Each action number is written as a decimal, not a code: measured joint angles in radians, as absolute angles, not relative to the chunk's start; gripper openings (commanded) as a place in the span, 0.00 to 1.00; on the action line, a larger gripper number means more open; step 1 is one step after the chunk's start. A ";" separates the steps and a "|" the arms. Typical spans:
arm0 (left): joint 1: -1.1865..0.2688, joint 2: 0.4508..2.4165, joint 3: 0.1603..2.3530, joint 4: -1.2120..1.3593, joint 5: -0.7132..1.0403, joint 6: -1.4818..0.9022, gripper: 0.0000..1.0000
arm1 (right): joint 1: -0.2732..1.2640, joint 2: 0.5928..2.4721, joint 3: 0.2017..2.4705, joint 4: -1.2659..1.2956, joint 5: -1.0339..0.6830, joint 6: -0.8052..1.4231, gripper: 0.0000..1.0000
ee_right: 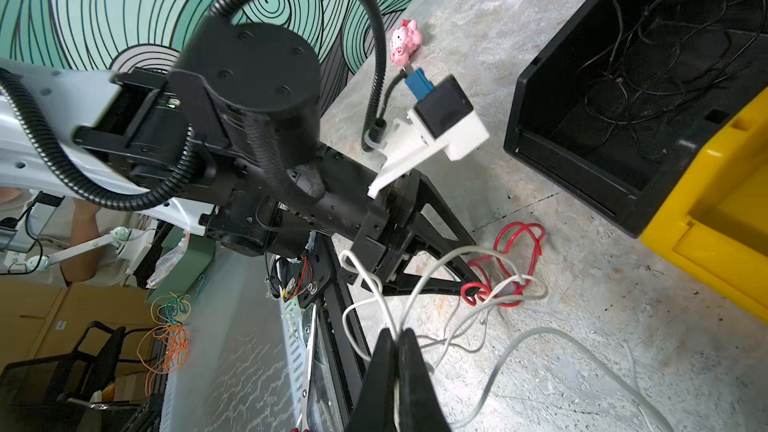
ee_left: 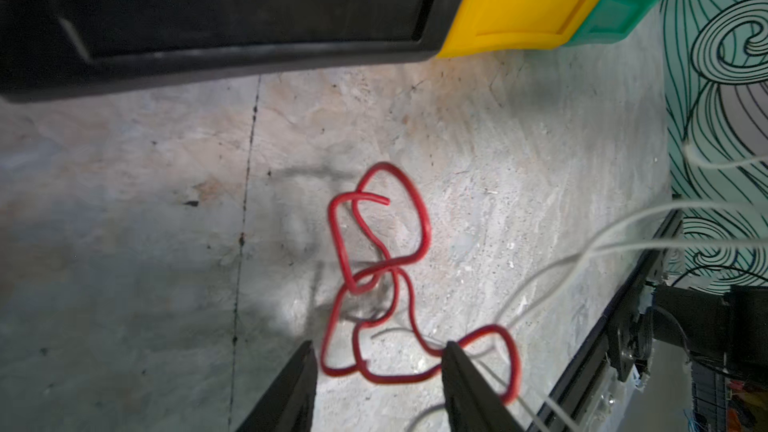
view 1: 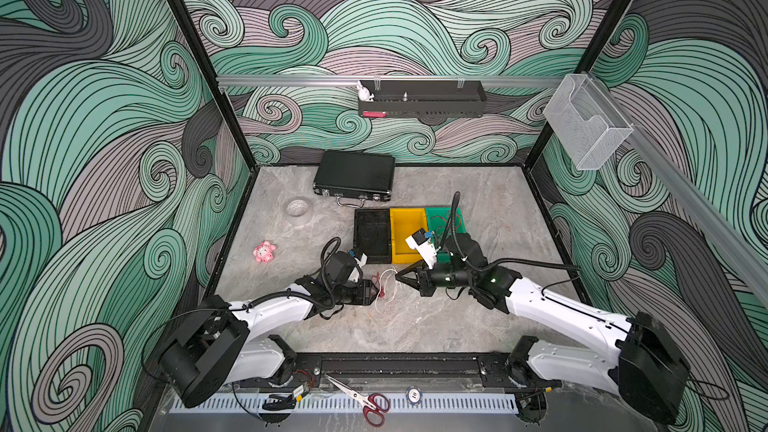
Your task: Untangle the cables
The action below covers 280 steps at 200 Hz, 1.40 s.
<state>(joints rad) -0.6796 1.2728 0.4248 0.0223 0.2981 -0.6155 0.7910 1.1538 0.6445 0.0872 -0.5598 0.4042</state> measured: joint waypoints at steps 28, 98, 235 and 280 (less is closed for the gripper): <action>-0.682 1.313 0.430 0.022 0.298 -0.616 0.48 | 0.791 1.143 0.628 0.088 -0.563 0.405 0.07; -0.684 1.350 0.453 0.019 0.291 -0.619 0.34 | 0.780 1.076 0.613 0.075 -0.569 0.412 0.07; -0.684 1.403 0.492 0.003 0.268 -0.621 0.22 | 0.566 0.679 0.709 -0.251 -0.440 0.403 0.08; -0.684 1.403 0.496 -0.008 0.263 -0.621 0.22 | 0.539 0.678 0.729 -0.317 -0.396 0.400 0.10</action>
<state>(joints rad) -0.6842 1.4033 0.4957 -0.0078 0.2630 -0.6212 0.5392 0.6777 0.7288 -0.3172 -0.3958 0.4004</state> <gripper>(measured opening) 0.220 0.090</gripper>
